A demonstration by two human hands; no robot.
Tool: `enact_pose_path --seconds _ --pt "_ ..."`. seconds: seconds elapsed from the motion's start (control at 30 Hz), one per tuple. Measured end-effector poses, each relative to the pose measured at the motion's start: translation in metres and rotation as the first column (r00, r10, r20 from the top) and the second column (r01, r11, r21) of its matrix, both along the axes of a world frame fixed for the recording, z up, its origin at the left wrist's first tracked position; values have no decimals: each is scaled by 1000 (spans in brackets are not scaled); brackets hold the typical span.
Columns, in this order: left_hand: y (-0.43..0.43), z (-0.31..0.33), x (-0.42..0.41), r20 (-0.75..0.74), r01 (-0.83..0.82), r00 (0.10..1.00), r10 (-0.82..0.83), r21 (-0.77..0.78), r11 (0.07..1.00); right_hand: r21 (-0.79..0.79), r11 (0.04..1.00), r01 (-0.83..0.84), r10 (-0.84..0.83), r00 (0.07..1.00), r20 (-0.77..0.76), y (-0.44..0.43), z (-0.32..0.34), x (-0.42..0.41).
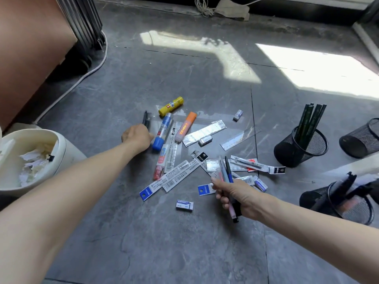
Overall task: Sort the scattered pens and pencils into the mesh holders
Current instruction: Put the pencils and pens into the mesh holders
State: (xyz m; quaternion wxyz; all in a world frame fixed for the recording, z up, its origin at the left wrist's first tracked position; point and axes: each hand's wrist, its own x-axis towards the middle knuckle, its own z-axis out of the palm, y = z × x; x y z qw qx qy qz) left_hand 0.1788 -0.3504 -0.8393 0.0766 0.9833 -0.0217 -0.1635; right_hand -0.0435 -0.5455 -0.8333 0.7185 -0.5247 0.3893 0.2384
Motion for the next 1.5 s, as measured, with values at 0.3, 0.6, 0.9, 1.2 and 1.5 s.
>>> enact_pose_path --seconds 0.3,0.6,0.9,1.2,1.5 --pt "-29 40 -75 17 32 999 -27 -418 908 -11 999 43 -42 997 63 10 23 8" --pt "-96 64 -184 -355 -19 899 -256 -617 787 -57 975 215 -206 969 135 14 46 13" --pt "-169 83 -218 -249 409 696 -674 -634 656 -377 842 385 -361 923 136 -67 73 -24" --pt "-257 94 -252 96 596 640 -762 -688 414 -417 608 676 -465 728 503 -150 112 -81" --pt "-275 87 -267 14 446 689 -725 -796 409 -419 465 780 -448 616 648 -170 91 -120"
